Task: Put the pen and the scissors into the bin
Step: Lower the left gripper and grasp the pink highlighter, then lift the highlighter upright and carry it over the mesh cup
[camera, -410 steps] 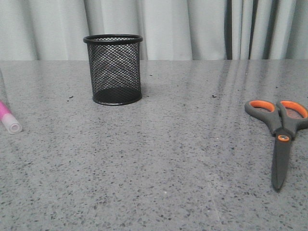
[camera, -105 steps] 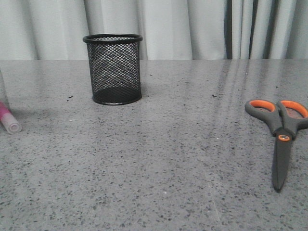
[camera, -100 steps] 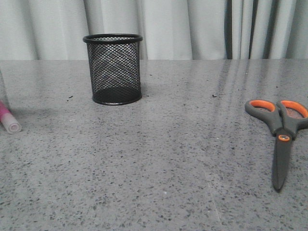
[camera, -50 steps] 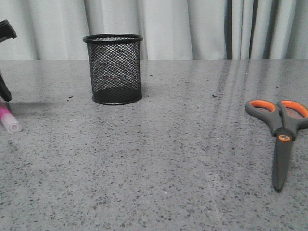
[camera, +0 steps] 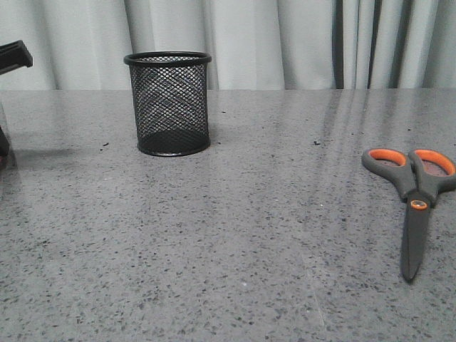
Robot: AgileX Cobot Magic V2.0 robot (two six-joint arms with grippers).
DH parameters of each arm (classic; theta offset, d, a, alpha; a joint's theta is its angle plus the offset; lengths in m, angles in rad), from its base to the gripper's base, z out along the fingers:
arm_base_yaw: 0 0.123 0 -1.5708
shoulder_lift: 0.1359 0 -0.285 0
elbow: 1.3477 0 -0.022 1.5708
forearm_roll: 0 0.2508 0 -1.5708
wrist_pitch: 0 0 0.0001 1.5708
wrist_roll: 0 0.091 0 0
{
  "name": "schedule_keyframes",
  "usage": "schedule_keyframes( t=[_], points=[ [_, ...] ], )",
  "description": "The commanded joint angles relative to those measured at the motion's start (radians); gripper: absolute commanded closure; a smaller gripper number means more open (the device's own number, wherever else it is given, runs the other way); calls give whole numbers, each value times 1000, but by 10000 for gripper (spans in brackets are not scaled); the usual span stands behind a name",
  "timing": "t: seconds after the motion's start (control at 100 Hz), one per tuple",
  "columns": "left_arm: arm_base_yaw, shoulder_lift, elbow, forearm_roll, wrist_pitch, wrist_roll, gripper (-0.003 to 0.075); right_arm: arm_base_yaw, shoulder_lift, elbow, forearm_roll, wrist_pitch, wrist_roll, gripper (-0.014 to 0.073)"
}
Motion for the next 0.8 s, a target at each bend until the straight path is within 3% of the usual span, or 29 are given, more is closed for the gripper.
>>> schedule_keyframes(
  t=[0.0, 0.14, 0.22, 0.3, 0.39, 0.54, 0.68, 0.79],
  points=[
    [-6, 86, 40, 93, 141, 52, 636, 1, 8, -35, 0, -62, -13, 237],
    [-6, 90, 40, 93, 108, 127, 741, 1, 8, -35, 0, -62, -13, 237],
    [-6, 57, 25, 54, 13, 158, 738, 1, 8, -35, 0, -62, -13, 237],
    [-6, -17, -3, -58, -116, 275, 738, 1, 8, -35, 0, -62, -13, 237],
    [-6, -116, -48, -285, -267, 468, 738, 1, 8, -35, 0, -62, -13, 237],
    [-44, -227, -146, -794, -472, 864, 738, 1, 10, -35, 0, -78, -13, 237],
    [-128, -220, -255, -1138, -500, 1231, 738, 1, 10, -35, 0, -113, -13, 237],
    [-209, -171, -305, -1296, -502, 1464, 738, 1, 10, -35, 0, -144, -13, 237]
  ],
)
